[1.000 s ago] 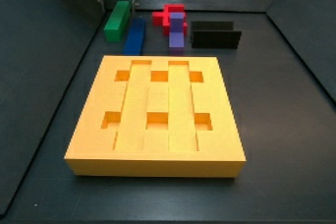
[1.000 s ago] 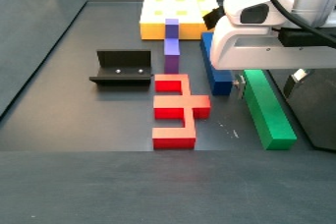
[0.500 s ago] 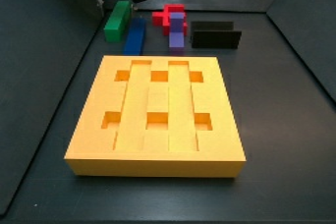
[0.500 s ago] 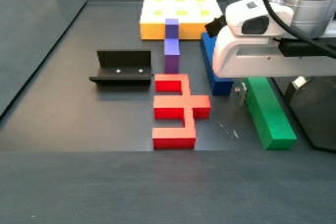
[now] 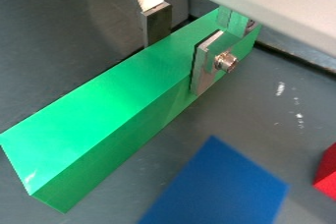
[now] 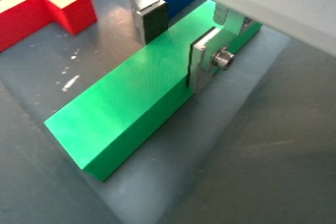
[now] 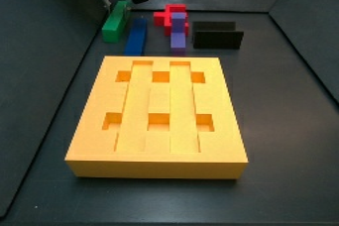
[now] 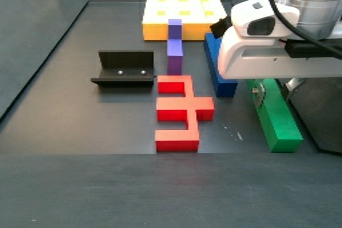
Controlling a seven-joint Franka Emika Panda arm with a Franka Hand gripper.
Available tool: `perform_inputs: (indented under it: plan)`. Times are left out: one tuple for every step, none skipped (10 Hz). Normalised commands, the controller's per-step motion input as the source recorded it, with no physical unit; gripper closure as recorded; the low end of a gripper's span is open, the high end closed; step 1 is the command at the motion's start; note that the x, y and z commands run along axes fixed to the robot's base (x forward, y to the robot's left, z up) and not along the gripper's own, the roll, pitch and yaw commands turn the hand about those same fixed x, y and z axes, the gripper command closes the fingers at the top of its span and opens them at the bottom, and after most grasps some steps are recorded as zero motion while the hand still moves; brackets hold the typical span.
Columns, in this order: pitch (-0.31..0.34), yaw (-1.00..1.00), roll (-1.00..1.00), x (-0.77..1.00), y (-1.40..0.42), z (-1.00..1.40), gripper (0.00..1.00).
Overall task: Pick up the green object. Move up. Move to above the board. Insert the green object.
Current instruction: Pick up the green object.
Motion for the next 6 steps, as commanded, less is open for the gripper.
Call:
perform_inputs:
  plan:
    - [0.000,0.00,0.00,0.00,0.00,0.00,1.00]
    - [0.000,0.00,0.00,0.00,0.00,0.00,1.00]
    - [0.000,0.00,0.00,0.00,0.00,0.00,1.00]
    - [0.000,0.00,0.00,0.00,0.00,0.00,1.00]
    - [0.000,0.00,0.00,0.00,0.00,0.00,1.00]
    - [0.000,0.00,0.00,0.00,0.00,0.00,1.00]
